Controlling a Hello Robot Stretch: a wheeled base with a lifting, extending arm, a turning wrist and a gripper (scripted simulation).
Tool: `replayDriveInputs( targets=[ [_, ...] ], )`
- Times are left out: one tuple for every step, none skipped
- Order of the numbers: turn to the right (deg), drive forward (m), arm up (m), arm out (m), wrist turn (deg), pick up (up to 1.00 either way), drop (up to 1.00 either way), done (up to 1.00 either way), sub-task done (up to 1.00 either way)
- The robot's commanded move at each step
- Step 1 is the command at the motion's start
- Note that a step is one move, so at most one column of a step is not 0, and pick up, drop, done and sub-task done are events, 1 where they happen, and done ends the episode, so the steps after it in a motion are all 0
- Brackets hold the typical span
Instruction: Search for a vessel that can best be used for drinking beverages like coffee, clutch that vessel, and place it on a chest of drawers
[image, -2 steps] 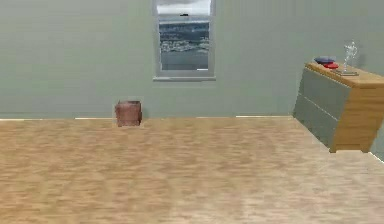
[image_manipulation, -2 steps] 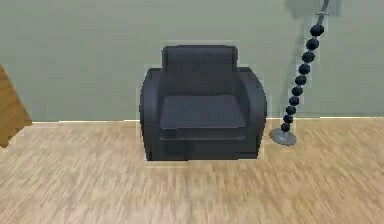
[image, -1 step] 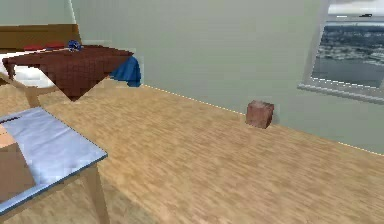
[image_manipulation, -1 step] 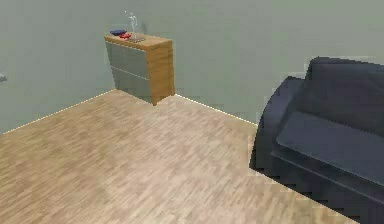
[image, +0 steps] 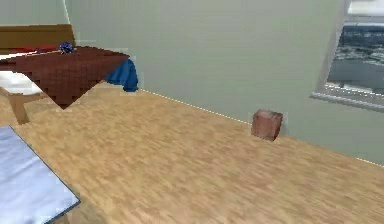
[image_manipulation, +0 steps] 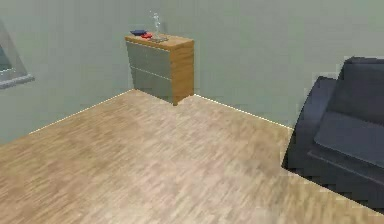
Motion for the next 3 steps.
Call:
replayDriveInputs(
  targets=[
    [-45.0,0.0,0.0,0.0,0.0,0.0,0.0,0.0,0.0],
    [-12.0,0.0,0.0,0.0,0.0,0.0,0.0,0.0,0.0],
    [0.0,0.45,0.0,0.0,0.0,0.0,0.0,0.0,0.0]
  ],
)
